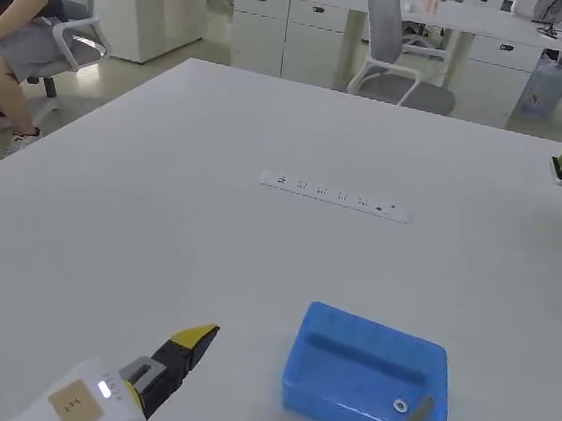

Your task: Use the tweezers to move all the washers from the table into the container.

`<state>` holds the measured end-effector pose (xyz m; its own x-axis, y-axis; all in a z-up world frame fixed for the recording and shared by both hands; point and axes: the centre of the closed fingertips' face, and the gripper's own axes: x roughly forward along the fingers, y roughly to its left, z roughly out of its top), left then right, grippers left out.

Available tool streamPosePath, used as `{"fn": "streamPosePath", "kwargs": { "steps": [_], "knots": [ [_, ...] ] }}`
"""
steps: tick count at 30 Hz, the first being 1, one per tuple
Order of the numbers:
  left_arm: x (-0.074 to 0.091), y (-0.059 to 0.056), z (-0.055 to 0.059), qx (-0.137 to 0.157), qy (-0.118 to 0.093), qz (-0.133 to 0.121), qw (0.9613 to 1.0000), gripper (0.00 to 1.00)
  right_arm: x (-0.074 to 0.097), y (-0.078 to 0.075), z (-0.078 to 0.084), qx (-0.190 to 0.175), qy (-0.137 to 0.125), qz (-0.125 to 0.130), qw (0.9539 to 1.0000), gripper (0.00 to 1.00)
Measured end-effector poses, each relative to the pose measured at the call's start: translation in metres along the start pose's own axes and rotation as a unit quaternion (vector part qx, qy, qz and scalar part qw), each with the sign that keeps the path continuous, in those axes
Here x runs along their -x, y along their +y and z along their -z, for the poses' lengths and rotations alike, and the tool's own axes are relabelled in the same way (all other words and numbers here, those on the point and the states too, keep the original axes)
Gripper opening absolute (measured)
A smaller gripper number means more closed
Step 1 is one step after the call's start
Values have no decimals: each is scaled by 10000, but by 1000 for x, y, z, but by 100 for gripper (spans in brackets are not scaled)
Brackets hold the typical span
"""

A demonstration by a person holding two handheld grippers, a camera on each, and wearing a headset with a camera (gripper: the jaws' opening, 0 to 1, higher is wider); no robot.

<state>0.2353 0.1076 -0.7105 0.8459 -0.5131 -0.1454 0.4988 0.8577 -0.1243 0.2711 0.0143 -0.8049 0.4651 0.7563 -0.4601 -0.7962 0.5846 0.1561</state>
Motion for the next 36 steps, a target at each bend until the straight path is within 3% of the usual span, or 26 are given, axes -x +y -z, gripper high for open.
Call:
{"fn": "streamPosePath", "kwargs": {
  "steps": [17, 23, 36],
  "knots": [
    [1, 1, -1, 14, -21, -4, 10000, 94, -1, 5, 11, -38, 144, -108, 9998, 4],
    [1, 2, -1, 22, -40, -15, 10000, 94, 0, 13, 13, 181, 244, -187, 9994, 4],
    [2, 4, -2, 74, -73, -51, 9999, 94, 2, 21, 15, -91, 253, -380, 9989, 4]
  ]
}}
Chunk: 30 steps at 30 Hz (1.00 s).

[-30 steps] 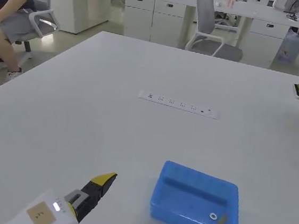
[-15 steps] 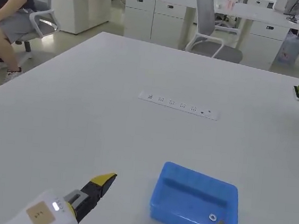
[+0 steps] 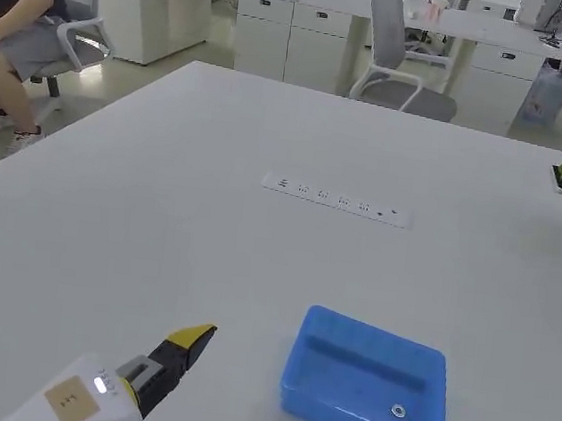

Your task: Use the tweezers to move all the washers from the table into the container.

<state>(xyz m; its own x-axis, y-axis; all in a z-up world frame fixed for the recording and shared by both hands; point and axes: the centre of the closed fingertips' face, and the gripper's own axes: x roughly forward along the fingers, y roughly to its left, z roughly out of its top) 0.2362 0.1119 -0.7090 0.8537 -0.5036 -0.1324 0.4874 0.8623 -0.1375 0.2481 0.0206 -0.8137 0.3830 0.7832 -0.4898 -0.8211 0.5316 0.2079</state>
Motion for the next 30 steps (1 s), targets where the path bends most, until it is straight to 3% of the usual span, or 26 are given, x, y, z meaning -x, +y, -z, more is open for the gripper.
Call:
{"fn": "streamPosePath", "kwargs": {
  "steps": [5, 7, 13, 17, 18, 20, 22, 25, 27, 30],
  "knots": [
    [0, 0, 0, -25, 16, 1, 10000, 94, 2, 5, 2, 280, 107, -46, 9995, 4],
    [0, 0, 1, -41, 28, -2, 10000, 94, 3, 8, 4, 670, 221, -68, 9975, 4],
    [0, -1, 2, -67, 56, 24, 10000, 94, -1, 21, 7, 1541, 466, -178, 9868, 4],
    [-1, -3, 3, -102, 79, 47, 9999, 94, 0, 28, 11, 2067, 678, -259, 9757, 3],
    [-1, -3, 3, -109, 81, 37, 9999, 94, -1, 29, 11, 2273, 739, -232, 9707, 3],
    [0, -2, 3, -113, 75, 17, 9999, 94, -3, 31, 11, 2332, 779, -220, 9691, 3],
    [0, -1, 3, -101, 73, -13, 9999, 94, -4, 29, 9, 2233, 774, -204, 9715, 3],
    [0, 1, 3, -122, 78, -54, 9999, 94, -2, 24, 7, 1759, 721, -263, 9814, 3],
    [0, 1, 2, -140, 73, -71, 9999, 94, 1, 23, -2, 1456, 490, -290, 9877, 3],
    [0, 2, 3, -133, 84, -88, 9998, 94, 9, 19, -13, 1316, 352, -254, 9903, 3]
  ]
}}
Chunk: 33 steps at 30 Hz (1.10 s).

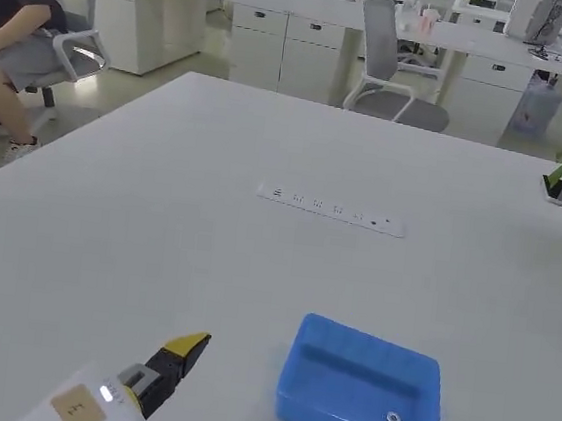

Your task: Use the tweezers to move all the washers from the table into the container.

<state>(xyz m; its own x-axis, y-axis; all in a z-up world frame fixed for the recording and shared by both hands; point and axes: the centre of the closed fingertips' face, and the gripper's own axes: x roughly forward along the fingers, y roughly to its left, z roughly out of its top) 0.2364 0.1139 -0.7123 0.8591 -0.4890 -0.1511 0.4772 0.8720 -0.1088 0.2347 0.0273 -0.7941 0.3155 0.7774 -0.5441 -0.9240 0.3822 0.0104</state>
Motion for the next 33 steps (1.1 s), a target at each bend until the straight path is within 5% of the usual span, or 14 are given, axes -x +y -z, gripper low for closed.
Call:
{"fn": "streamPosePath", "kwargs": {
  "steps": [11, 17, 33],
  "knots": [
    [0, -1, -1, 17, -22, 10, 10000, 94, 21, -24, -42, -787, -740, 106, 9941, 3],
    [0, 1, 0, 33, -7, -3, 10000, 93, 31, -36, -60, -908, -946, 171, 9912, 3],
    [-1, 0, 3, 130, 64, 32, 9999, 93, 23, -65, -80, -983, -1120, 326, 9883, 3]
  ]
}}
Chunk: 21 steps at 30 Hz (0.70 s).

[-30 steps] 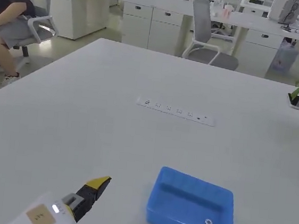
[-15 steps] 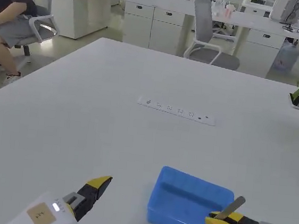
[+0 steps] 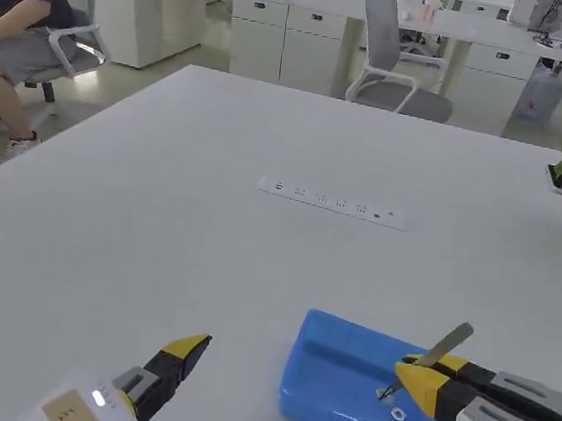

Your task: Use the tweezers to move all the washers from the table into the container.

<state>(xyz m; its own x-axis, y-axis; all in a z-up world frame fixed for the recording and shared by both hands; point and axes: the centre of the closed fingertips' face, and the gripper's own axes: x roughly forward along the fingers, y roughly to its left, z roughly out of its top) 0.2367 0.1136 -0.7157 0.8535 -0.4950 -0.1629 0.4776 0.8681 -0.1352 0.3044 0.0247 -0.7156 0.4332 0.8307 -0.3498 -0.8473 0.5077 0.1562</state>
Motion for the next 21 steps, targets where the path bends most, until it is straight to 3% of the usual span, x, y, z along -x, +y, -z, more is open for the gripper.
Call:
{"fn": "streamPosePath", "kwargs": {
  "steps": [6, 13, 21],
  "knots": [
    [-1, -4, 1, 15, 26, 107, 9999, 93, -6, -9, 2, 24, 106, 83, 9999, 3],
    [-2, -8, 6, 20, 159, 185, 9997, 91, -8, -19, -2, 31, 10, 279, 9996, 3],
    [-2, -5, 4, 46, 126, 116, 9998, 91, -18, -26, 2, -47, 85, 355, 9993, 3]
  ]
}}
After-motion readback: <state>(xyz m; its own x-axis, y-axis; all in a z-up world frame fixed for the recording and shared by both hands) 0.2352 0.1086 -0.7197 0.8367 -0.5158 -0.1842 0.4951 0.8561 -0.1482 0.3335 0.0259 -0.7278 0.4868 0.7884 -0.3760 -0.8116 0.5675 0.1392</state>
